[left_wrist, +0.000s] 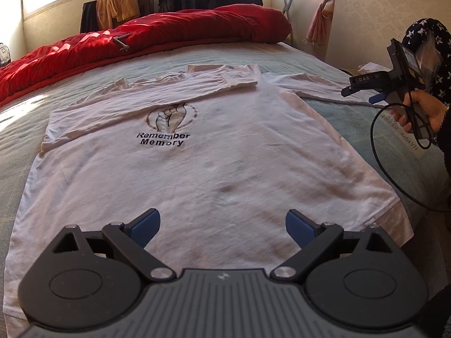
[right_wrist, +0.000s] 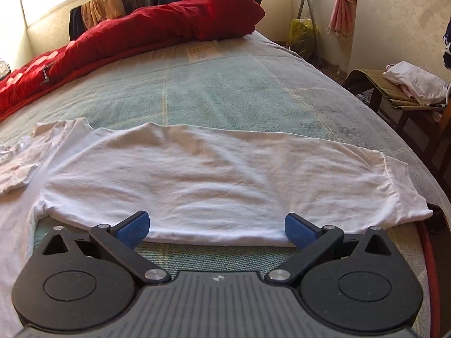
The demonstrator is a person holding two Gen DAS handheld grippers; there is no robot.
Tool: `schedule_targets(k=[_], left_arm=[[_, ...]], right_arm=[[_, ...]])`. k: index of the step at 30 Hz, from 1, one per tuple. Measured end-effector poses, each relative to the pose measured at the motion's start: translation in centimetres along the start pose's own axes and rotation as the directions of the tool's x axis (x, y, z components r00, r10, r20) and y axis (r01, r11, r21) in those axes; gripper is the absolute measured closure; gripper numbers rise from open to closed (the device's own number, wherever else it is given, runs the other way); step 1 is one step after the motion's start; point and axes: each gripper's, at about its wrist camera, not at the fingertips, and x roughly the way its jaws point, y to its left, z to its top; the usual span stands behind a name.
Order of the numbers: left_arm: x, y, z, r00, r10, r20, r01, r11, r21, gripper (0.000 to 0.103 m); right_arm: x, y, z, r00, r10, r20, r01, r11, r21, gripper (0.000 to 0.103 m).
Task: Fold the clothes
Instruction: 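Position the open right gripper over the unfolded sleeve cuff, then roll the open right gripper and lower it onto the sleeve cuff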
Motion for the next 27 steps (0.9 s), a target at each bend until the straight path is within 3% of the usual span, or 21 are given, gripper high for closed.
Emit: schedule_targets(k=[4,8,12,14,17,23,27], left_arm=[[-0.1,-0.3,-0.1,1.000,0.006,0.000,-0.006,1.000,0.010,0.007],[0.0,-0.2,0.0,1.000,0.001,0.001,-0.001,1.000,-0.002,0.007],[0.1,-0.7,0.1,1.000,0.004,-0.005,-0.004,1.000,0.012,0.007],[0.1,-0.8,0.0,1.000,0.008,-0.009,-0.008,1.000,0.015,0.007],[0.1,-0.8,-0.1,1.000,0.017,-0.015,-0.017,1.000,0.012,0.007],[0.3,-0.5,-0.1,1.000,0.014,-0.021,-0.014,1.000,-0.001,0.007],[0.3,-1.0,-0.2,1.000,-0.002,-0.018,0.002,1.000,0.011,0.007]], right_arm=[[-2.9,-3.8,-0.2,0.992,0.095,0.077,-0.107,0.978,0.177,0.000],[-3.8,-9.1,0.0,0.970,0.184,0.159,-0.232,0.892,0.387,0.000],[-2.7,-11.8,1.3,0.950,0.229,0.211,-0.303,0.839,0.451,0.000],[-1.3,-12.4,1.4,0.954,0.230,0.193,-0.296,0.827,0.478,0.000],[0.3,-13.3,0.5,0.979,0.156,0.134,-0.203,0.839,0.505,0.000],[-2.0,-15.4,-1.3,0.958,0.199,0.206,-0.282,0.782,0.556,0.000],[-4.0,-15.9,-1.4,0.960,0.158,0.232,-0.261,0.803,0.535,0.000]])
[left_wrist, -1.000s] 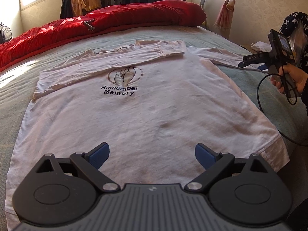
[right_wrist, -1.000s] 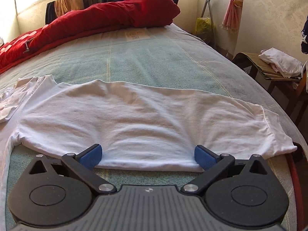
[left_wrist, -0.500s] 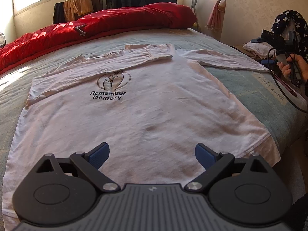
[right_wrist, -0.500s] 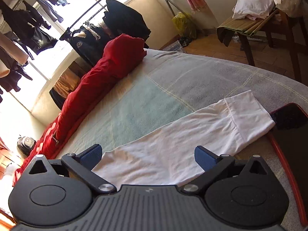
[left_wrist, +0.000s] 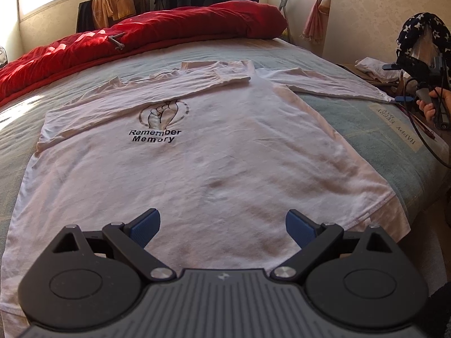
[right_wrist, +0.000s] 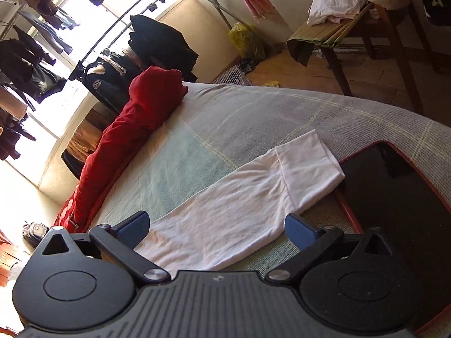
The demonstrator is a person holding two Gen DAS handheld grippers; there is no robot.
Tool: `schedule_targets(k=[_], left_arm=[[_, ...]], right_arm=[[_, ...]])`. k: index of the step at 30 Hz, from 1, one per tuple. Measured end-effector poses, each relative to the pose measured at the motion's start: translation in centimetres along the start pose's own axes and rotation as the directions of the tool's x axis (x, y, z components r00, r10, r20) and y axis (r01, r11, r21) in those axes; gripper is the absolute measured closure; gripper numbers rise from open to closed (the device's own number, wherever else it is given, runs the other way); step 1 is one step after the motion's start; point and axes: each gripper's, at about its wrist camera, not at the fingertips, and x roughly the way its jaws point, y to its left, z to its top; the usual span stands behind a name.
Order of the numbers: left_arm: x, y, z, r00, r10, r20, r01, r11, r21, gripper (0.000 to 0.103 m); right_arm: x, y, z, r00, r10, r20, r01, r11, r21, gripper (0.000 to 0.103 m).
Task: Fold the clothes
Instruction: 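Roll the open right gripper and lower it onto the sleeve cuff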
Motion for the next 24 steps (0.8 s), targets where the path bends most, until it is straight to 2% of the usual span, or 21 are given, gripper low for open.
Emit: schedule_targets(k=[5,10,14,24], left_arm=[[-0.1,-0.2,-0.2,1.000,-0.003,-0.006,0.003,1.000,0.006,0.007],[-0.1,0.0,-0.3,1.000,0.005,-0.012,-0.005,1.000,-0.004,0.007],[0.3,0.1,-0.3,1.000,0.009,-0.023,-0.010,1.000,-0.010,0.007],[1.3,0.0,-0.4,0.999,-0.007,-0.042,0.006,1.000,-0.013,0.007]], right_arm=[[-0.5,-1.7,0.0,0.999,0.038,0.017,-0.039,0.996,0.078,0.000],[0.7,-3.6,-1.1,0.993,0.114,0.032,-0.118,0.973,0.199,0.000],[2.2,-3.9,-1.4,0.995,0.086,0.043,-0.094,0.966,0.241,0.000],[3.8,-2.8,-1.6,0.986,0.048,0.163,-0.090,0.960,0.266,0.000]])
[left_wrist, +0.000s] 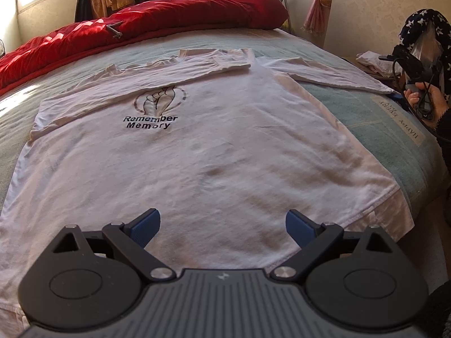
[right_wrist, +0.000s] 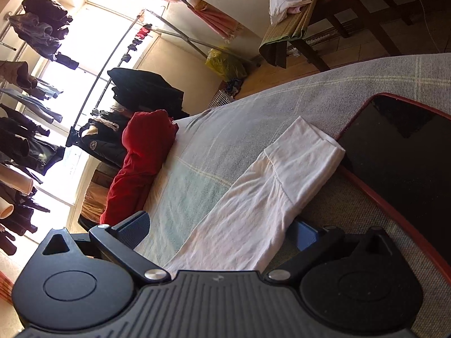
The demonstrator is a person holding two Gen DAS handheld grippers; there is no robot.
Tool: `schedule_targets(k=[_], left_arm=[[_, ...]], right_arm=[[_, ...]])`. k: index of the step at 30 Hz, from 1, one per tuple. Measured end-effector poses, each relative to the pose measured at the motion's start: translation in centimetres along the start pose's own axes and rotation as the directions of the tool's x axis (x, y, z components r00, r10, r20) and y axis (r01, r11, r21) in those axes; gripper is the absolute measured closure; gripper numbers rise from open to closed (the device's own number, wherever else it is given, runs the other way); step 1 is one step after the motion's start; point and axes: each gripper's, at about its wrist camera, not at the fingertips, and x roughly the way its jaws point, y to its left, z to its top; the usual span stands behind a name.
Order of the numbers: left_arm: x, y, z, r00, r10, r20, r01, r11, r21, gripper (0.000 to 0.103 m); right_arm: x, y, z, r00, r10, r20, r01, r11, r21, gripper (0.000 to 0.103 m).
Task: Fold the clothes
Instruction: 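Roll the open right gripper and lower it onto the sleeve cuff, then close the right gripper on the sleeve cuff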
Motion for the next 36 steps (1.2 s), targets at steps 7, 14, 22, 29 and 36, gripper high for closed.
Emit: schedule_targets(k=[7,14,22,29,36], left_arm=[[0.3,0.3,0.0,1.000,0.001,-0.008,-0.001,1.000,-0.006,0.007],[0.6,0.5,-0.2,1.000,-0.015,-0.014,0.014,1.000,-0.016,0.007],[0.4,1.1,-0.2,0.999,-0.042,-0.005,0.041,0.998,-0.048,0.007],[0.3,1.6,-0.3,0.999,-0.053,0.004,0.053,0.997,-0.059,0.007],[0.1,2.2,-0.5,0.998,-0.061,0.026,0.063,0.995,-0.079,0.007]], right_arm=[[2.2,0.3,-0.1,0.998,-0.026,0.062,0.027,0.999,-0.019,0.000],[2.5,0.5,-1.4,0.995,-0.025,0.100,0.038,0.992,-0.122,0.000],[2.8,0.9,-1.1,0.996,-0.066,0.055,0.075,0.983,-0.168,0.000],[2.6,0.8,-0.9,0.997,-0.077,0.020,0.079,0.981,-0.176,0.004],[1.4,0.4,-0.4,0.985,-0.172,0.012,0.172,0.982,-0.074,0.043]])
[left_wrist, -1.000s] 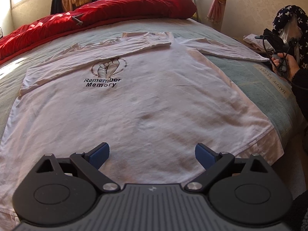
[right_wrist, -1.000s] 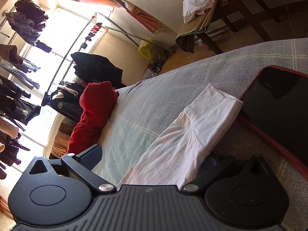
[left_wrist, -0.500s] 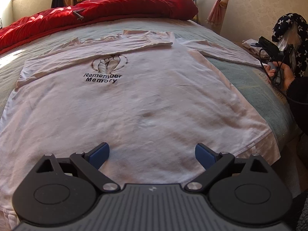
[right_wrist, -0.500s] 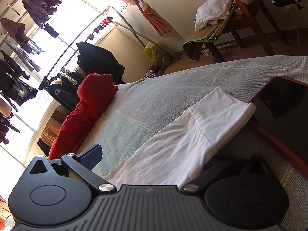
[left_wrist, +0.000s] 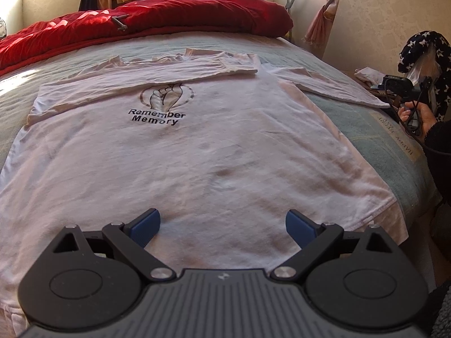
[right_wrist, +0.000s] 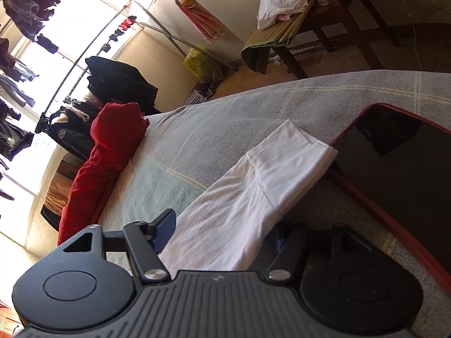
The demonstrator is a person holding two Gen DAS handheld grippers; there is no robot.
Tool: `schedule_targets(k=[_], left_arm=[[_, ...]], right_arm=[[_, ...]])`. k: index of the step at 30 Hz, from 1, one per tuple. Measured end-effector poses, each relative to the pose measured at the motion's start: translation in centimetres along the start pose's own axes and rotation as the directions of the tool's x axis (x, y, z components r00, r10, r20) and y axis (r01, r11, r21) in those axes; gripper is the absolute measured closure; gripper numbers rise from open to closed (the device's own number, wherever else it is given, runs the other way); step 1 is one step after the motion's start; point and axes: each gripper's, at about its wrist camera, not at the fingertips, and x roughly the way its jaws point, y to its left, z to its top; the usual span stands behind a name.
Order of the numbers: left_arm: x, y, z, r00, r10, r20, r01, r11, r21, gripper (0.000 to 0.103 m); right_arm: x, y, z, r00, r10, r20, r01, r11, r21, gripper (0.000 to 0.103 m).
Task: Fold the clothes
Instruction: 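Close the right gripper on the sleeve cuff, then lift the sleeve cuff with the right gripper and carry it across the shirt front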
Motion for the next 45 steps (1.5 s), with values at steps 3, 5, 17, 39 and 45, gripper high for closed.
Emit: schedule_targets(k=[3,5,17,39,45], left_arm=[[0.0,0.3,-0.1,1.000,-0.005,0.003,0.005,1.000,-0.008,0.007],[0.0,0.4,-0.1,1.000,-0.005,0.004,0.005,1.000,-0.010,0.007],[-0.2,0.7,-0.2,1.000,-0.008,0.011,0.008,1.000,-0.018,0.007],[-2.7,1.9,-0.4,0.998,0.010,0.066,-0.009,1.000,-0.016,0.007],[-4.2,2.7,-0.5,0.995,0.016,0.095,-0.015,1.000,-0.012,0.007]], right_arm=[[-0.5,0.1,-0.5,1.000,-0.026,0.001,0.026,0.999,-0.024,0.055],[-0.5,-0.1,-0.7,0.999,-0.035,0.003,0.035,0.999,-0.023,0.064],[0.2,-2.8,0.0,1.000,0.001,-0.023,0.002,0.995,0.095,0.098],[-2.2,11.0,-1.4,0.997,-0.009,-0.073,-0.014,0.951,-0.307,0.096],[-1.9,15.9,-4.4,0.985,0.070,-0.156,-0.118,0.940,-0.319,0.096]])
